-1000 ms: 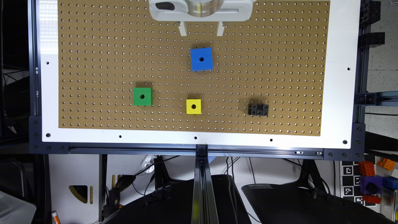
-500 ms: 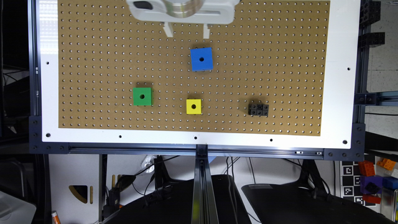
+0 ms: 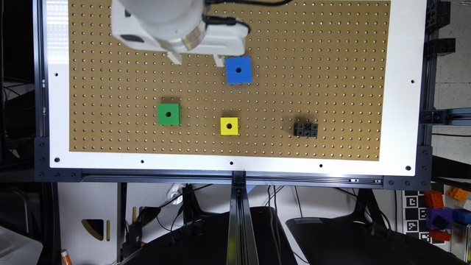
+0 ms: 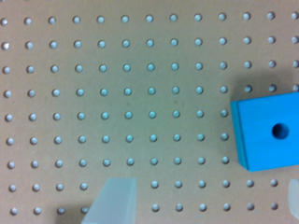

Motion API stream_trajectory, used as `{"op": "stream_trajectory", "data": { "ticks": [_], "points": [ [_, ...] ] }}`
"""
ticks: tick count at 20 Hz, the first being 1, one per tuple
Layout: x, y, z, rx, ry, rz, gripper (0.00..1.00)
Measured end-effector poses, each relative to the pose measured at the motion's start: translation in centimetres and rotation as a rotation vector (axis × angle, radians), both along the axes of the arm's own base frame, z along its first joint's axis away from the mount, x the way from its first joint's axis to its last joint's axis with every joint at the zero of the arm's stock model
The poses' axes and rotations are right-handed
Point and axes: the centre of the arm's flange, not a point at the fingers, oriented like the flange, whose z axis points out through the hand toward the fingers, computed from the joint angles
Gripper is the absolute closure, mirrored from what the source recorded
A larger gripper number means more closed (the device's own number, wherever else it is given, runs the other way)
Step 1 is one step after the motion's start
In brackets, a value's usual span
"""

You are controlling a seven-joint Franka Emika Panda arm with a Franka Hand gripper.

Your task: Pick up green block.

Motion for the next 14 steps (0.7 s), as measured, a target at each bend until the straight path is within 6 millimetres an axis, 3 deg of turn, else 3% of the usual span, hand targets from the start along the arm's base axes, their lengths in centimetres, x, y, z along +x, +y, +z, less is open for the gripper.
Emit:
{"op": "stream_trajectory", "data": {
  "ticks": [14],
  "points": [
    [3.0, -4.1, -0.2, -0.012, -0.017, -0.005, 0.0]
  ]
}}
